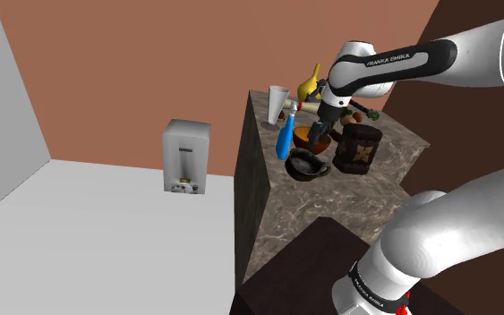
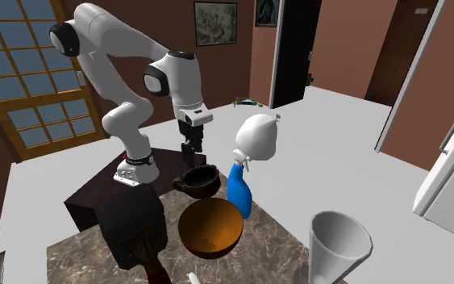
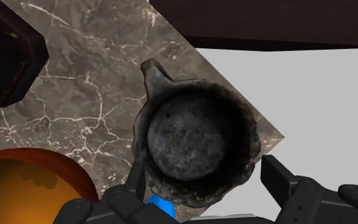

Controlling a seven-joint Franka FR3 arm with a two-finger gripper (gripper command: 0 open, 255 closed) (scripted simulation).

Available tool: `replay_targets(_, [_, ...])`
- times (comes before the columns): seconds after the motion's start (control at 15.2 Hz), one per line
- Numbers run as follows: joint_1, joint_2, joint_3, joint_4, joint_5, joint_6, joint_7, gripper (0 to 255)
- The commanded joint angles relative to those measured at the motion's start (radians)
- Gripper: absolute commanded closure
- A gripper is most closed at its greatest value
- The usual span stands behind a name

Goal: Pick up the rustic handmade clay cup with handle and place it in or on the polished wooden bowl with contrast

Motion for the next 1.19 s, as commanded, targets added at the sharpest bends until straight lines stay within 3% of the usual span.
replay_targets(0.0, [-0.002, 0.068, -0.043, 0.014, 0.005, 0.051, -0.048, 0])
replay_targets(0.26, [0.001, 0.204, -0.118, 0.045, 0.039, 0.141, -0.146, 0])
replay_targets(0.73, [0.008, 0.266, -0.133, -0.003, 0.064, 0.247, -0.166, 0])
replay_targets(1.12, [0.009, 0.272, -0.134, -0.006, 0.066, 0.256, -0.168, 0])
